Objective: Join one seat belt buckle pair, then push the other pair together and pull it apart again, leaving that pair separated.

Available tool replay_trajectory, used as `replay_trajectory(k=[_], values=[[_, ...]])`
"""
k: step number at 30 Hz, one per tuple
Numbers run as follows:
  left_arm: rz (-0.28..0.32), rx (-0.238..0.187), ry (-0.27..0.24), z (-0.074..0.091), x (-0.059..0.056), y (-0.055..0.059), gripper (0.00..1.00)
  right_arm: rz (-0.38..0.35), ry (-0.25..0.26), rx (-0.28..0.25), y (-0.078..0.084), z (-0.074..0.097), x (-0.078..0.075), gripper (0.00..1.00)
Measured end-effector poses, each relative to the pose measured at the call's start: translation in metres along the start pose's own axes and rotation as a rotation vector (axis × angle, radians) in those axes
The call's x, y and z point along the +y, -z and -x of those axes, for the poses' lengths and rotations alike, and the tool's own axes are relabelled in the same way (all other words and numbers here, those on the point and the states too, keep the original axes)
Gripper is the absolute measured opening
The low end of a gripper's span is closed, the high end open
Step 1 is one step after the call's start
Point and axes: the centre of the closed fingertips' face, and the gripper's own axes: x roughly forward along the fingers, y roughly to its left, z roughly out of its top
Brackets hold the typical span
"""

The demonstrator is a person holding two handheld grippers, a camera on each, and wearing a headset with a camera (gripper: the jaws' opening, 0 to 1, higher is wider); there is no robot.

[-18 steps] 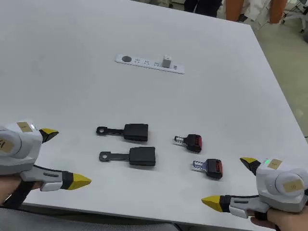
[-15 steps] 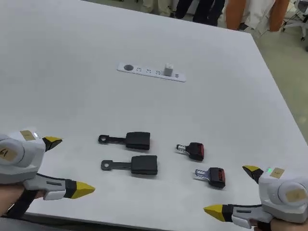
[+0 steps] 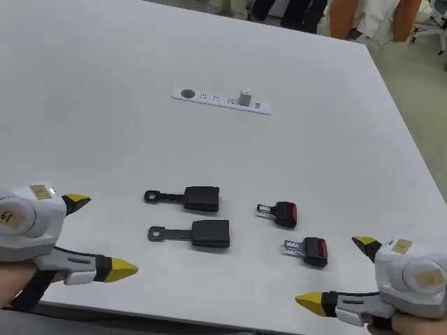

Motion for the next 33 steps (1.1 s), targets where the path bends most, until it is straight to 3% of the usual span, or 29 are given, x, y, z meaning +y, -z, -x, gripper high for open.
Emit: replay_trajectory(k=[33], values=[[-0.011,0.004,0.004,-0.0020,-0.0020,0.0030,1.00,0.018,0.000,0.009,-0.0038,0.0000,0.0003,1.00]])
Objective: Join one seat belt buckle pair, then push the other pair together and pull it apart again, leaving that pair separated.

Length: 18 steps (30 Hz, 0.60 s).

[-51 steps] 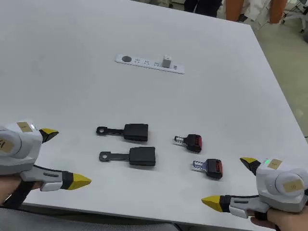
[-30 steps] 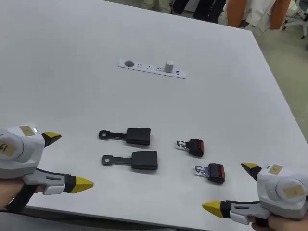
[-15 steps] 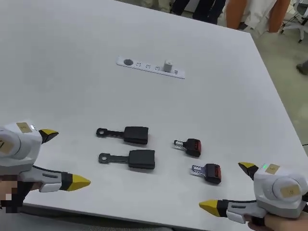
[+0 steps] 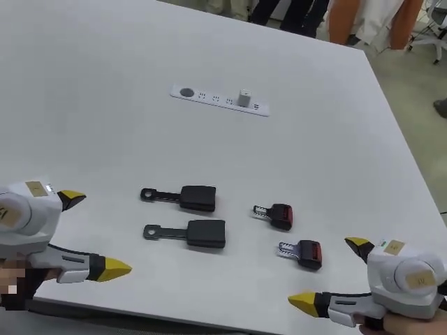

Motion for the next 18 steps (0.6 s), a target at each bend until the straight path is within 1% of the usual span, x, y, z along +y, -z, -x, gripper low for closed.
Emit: replay_trajectory(k=[8,11,14,18], values=[[0.000,0.002,-0.011,0.0004,0.0032,0.0006,1.00,0.000,0.001,0.004,0.0016,0.0002,-0.0016,0.99],[-0.003,0.002,-0.007,0.0008,0.0022,-0.0004,1.00,0.000,0.000,0.007,0.0019,0.0002,-0.0015,0.99],[0.000,0.002,-0.011,0.0011,0.0036,-0.0014,1.00,0.003,-0.002,0.008,0.0018,0.0002,-0.0013,0.98],[0.003,0.008,-0.015,0.0012,0.0049,-0.0006,1.00,0.007,-0.004,0.012,0.0021,-0.0004,-0.0017,0.98]])
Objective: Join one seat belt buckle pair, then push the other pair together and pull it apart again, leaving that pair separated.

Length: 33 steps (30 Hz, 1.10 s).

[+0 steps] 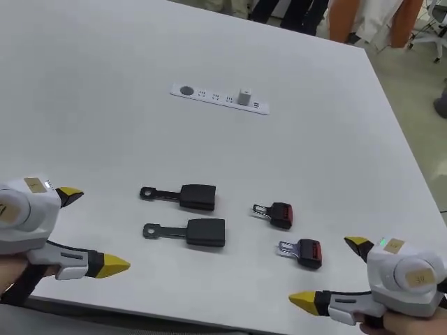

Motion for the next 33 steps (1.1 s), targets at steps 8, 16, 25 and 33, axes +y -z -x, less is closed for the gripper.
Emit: replay_trajectory(k=[8,16,25,33], values=[[-0.016,0.018,0.008,-0.003,0.000,-0.002,0.94,0.008,-0.008,0.000,-0.003,-0.002,-0.002,0.94],[-0.083,0.027,0.042,-0.016,-0.006,-0.015,0.91,0.035,-0.010,0.009,-0.002,-0.005,-0.007,0.87],[-0.155,0.059,0.103,-0.033,-0.016,-0.024,0.84,0.073,-0.023,0.023,-0.004,-0.006,-0.013,0.80],[-0.180,0.083,0.161,-0.050,-0.031,-0.031,0.77,0.127,-0.051,0.045,-0.004,-0.011,-0.017,0.71]])
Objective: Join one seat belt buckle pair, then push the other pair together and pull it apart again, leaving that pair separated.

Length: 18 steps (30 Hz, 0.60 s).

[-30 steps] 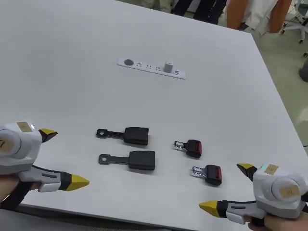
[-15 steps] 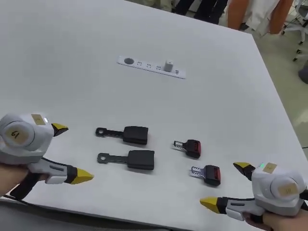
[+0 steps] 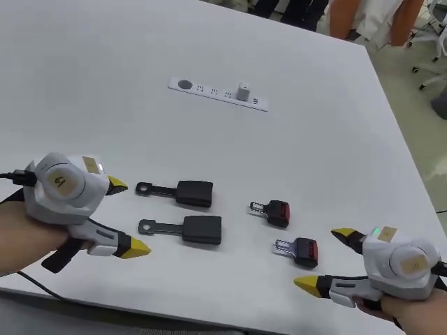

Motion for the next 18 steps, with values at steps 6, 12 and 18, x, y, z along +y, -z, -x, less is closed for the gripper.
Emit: replay_trajectory(k=[6,12,18], values=[[-0.008,-0.002,0.057,-0.014,-0.009,-0.009,0.69,0.041,-0.024,0.021,0.002,-0.005,-0.004,0.64],[-0.061,0.029,0.103,-0.028,-0.015,-0.010,0.65,0.076,-0.043,0.042,0.003,-0.010,-0.008,0.59],[-0.083,0.040,0.104,-0.037,-0.012,-0.014,0.62,0.106,-0.059,0.062,0.003,-0.013,-0.011,0.58]])
